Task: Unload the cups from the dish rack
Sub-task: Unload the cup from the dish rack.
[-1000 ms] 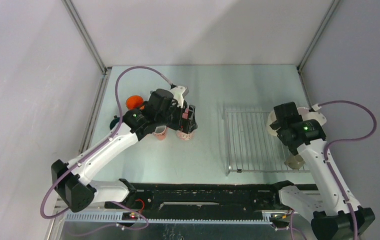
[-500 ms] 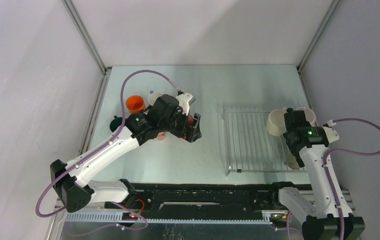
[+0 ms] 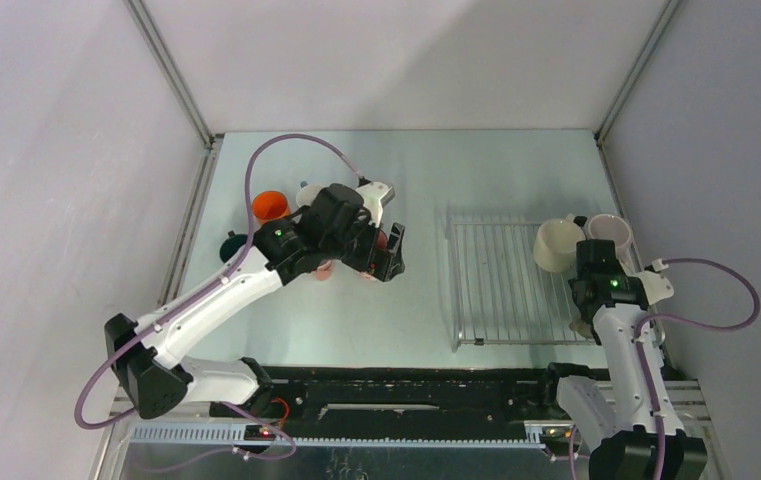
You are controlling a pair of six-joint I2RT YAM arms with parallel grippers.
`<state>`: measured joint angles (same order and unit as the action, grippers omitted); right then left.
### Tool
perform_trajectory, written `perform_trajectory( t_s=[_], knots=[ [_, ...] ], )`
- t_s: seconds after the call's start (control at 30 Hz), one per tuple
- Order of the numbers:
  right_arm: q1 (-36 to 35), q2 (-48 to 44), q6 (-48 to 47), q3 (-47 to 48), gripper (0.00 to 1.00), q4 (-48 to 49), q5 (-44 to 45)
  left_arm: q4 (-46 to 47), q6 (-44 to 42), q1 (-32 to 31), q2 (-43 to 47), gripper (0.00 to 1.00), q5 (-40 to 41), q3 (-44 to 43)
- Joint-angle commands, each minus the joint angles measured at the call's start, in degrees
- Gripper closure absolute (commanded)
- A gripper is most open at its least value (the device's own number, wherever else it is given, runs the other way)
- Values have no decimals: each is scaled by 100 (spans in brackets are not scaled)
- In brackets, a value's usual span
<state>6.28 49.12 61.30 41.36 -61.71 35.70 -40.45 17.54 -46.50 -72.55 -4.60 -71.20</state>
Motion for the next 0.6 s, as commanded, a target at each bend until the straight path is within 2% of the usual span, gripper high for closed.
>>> perform_trajectory(
  t_s=[0.0,0.2,0.57],
  knots=[
    [116,-114,-729,-93,0,894,55,-5,-14,-51,-96,0,104,-426],
    [177,-61,-1297,-354,0,1563,-253,-28,-47,-49,-177,0,89,-507],
    [225,-63,-1381,-597,0,1636,-260,-51,-103,-44,-242,0,25,-579]
  ],
)
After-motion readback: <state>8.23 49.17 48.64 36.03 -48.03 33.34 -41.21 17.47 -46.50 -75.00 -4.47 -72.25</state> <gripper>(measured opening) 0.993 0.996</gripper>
